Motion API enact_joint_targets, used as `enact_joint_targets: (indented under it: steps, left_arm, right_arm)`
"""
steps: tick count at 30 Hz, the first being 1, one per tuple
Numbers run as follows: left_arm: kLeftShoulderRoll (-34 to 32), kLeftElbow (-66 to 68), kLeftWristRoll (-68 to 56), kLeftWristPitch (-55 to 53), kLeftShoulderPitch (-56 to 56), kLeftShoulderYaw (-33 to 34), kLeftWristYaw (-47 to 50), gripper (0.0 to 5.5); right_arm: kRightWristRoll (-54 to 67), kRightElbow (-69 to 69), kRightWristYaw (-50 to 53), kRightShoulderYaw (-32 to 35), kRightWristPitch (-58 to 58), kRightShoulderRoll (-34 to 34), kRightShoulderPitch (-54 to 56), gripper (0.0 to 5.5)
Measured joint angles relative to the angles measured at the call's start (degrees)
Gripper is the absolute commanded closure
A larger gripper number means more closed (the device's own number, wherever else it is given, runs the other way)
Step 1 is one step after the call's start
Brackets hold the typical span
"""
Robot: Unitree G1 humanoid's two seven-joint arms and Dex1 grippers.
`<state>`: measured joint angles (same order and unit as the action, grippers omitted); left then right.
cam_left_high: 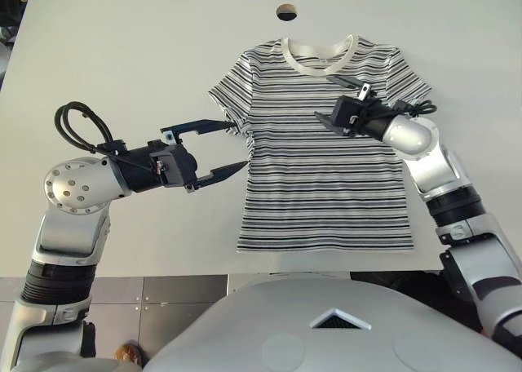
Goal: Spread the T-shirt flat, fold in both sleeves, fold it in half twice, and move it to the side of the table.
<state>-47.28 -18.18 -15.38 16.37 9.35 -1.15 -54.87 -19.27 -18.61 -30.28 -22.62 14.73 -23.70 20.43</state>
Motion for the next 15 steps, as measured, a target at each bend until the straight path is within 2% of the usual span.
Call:
enact_joint_targets:
  steps: [9,15]
  left_arm:
    - [0.25,-0.28,0.02,-0.11,1.09,0.01,0.07,2.59]
    - [0.78,-1.24,0.17,-0.19,1.81,0.04,0.32,2.59]
  right_arm:
    - [-0.86,-1.16,0.37,-3.65,3.95,2.38,-3.72,2.11]
    - [-1.43,4.11,-0.03,-5.89,5.8,2.05,-8.22,2.11]
